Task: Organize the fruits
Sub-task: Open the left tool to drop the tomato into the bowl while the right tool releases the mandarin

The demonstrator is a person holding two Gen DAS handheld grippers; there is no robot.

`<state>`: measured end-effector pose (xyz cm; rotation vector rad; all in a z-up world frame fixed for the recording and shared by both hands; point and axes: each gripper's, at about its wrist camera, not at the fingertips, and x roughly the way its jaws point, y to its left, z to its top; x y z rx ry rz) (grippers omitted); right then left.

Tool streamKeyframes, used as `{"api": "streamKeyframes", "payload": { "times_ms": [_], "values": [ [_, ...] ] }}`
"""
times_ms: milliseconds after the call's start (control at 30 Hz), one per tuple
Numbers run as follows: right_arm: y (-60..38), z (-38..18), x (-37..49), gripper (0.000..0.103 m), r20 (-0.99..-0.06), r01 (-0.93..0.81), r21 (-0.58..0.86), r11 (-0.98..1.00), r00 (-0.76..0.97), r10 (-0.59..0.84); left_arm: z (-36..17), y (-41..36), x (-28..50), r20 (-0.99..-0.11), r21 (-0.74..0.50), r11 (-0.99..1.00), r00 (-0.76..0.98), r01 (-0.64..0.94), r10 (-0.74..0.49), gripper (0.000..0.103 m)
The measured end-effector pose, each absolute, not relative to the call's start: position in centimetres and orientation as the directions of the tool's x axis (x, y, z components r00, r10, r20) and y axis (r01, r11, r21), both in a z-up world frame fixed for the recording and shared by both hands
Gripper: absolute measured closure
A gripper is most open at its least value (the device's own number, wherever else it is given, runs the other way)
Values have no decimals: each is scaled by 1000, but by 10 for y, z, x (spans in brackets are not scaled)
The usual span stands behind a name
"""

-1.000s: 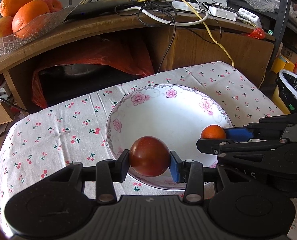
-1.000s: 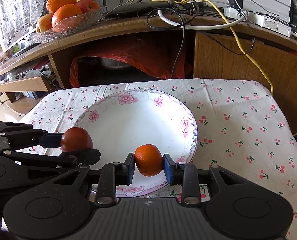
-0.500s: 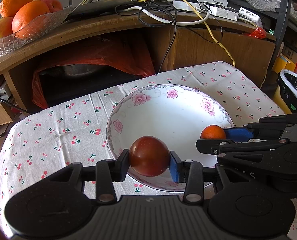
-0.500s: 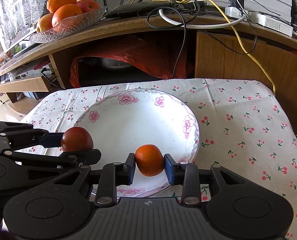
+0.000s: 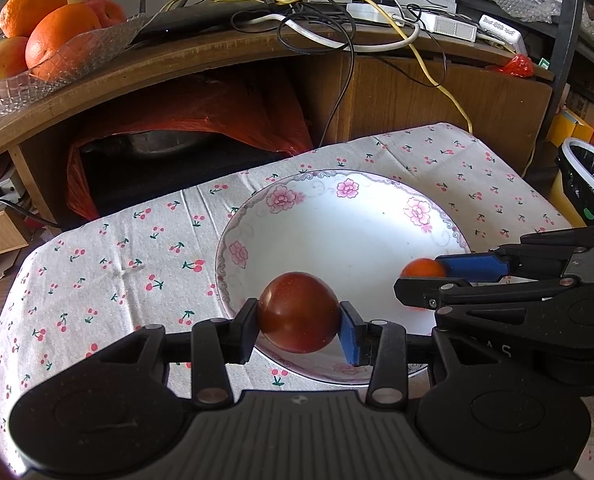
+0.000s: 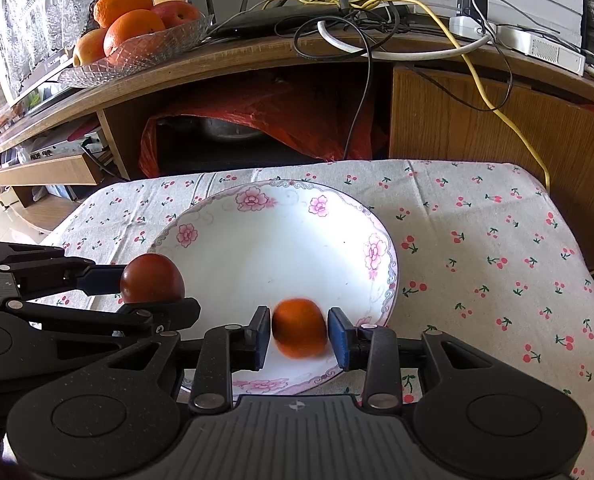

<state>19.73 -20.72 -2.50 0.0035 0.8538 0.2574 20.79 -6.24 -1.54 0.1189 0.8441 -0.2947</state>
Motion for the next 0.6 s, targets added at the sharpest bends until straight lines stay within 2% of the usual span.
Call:
{"api": "streamKeyframes", "payload": {
  "times_ms": [600],
  "values": [
    [-210, -21, 194, 70, -727, -212, 108, 971, 649, 222, -9, -62, 205, -733, 7, 954, 651, 298, -198, 50]
  ]
}}
